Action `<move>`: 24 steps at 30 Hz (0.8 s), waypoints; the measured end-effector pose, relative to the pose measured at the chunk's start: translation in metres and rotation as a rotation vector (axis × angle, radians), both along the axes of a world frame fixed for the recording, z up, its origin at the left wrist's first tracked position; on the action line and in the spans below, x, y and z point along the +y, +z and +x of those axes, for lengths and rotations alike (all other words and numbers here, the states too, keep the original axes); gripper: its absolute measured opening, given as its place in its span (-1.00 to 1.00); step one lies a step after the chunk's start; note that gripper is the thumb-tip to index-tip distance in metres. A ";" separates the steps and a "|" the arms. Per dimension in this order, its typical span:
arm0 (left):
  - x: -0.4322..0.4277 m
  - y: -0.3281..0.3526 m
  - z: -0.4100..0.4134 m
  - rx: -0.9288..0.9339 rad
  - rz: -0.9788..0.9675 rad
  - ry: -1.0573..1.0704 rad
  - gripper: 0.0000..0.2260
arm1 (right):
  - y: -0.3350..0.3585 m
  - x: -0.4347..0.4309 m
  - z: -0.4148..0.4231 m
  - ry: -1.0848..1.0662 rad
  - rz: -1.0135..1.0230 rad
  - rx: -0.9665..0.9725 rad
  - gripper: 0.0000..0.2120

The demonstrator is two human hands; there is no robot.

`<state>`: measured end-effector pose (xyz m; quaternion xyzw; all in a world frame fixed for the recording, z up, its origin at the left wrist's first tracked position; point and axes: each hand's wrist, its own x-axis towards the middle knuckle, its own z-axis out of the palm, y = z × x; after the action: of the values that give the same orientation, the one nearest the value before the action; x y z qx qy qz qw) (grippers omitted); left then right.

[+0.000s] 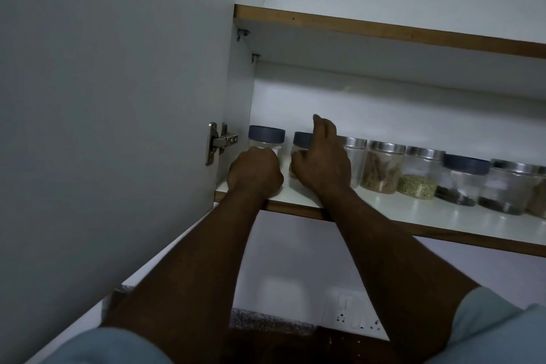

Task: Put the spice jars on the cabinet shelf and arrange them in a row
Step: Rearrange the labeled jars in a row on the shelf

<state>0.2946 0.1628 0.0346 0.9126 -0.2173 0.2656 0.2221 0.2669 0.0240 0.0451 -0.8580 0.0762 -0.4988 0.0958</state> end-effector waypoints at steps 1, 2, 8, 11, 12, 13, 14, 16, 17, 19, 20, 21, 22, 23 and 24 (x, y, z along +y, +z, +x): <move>0.000 0.000 0.000 -0.003 0.005 -0.007 -0.85 | 0.002 -0.002 0.002 0.007 0.001 0.058 -0.13; -0.001 -0.001 0.001 -0.007 0.011 -0.013 -0.85 | 0.003 -0.003 0.005 0.007 -0.006 0.111 -0.10; -0.002 -0.004 0.006 -0.026 0.028 -0.033 -0.81 | 0.003 -0.010 0.019 -0.095 -0.169 0.197 -0.25; -0.002 -0.004 0.008 -0.031 0.035 -0.037 -0.83 | 0.010 -0.009 0.024 -0.154 -0.174 0.109 -0.31; -0.002 -0.003 0.009 -0.029 0.039 -0.038 -0.83 | 0.012 -0.009 0.025 -0.180 -0.170 0.102 -0.28; -0.002 -0.003 0.009 -0.025 0.043 -0.039 -0.83 | 0.014 -0.010 0.025 -0.203 -0.162 0.104 -0.24; -0.002 -0.003 0.009 -0.022 0.048 -0.038 -0.83 | 0.015 -0.011 0.024 -0.219 -0.150 0.106 -0.20; -0.003 -0.003 0.010 -0.021 0.051 -0.030 -0.83 | 0.014 -0.013 0.024 -0.235 -0.126 0.104 -0.18; -0.003 -0.003 0.010 -0.019 0.049 -0.026 -0.83 | 0.013 -0.013 0.023 -0.240 -0.121 0.104 -0.19; -0.004 -0.003 0.011 -0.004 0.047 -0.019 -0.83 | 0.012 -0.012 0.022 -0.247 -0.133 0.116 -0.23; -0.004 -0.004 0.012 0.005 0.039 -0.016 -0.83 | 0.012 -0.011 0.021 -0.247 -0.150 0.125 -0.25; -0.003 -0.004 0.012 0.011 0.023 -0.009 -0.82 | 0.011 -0.011 0.019 -0.243 -0.165 0.131 -0.28; -0.003 -0.004 0.013 0.013 0.002 0.003 -0.80 | 0.011 -0.011 0.017 -0.234 -0.175 0.134 -0.31; -0.003 -0.005 0.013 0.014 -0.017 0.017 -0.78 | 0.010 -0.011 0.014 -0.224 -0.178 0.136 -0.33; -0.003 -0.005 0.013 0.017 -0.030 0.025 -0.77 | 0.010 -0.011 0.012 -0.215 -0.179 0.136 -0.35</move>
<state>0.3078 0.1600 0.0301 0.9141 -0.1998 0.2640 0.2341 0.2787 0.0131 0.0546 -0.8819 0.1291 -0.4516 -0.0405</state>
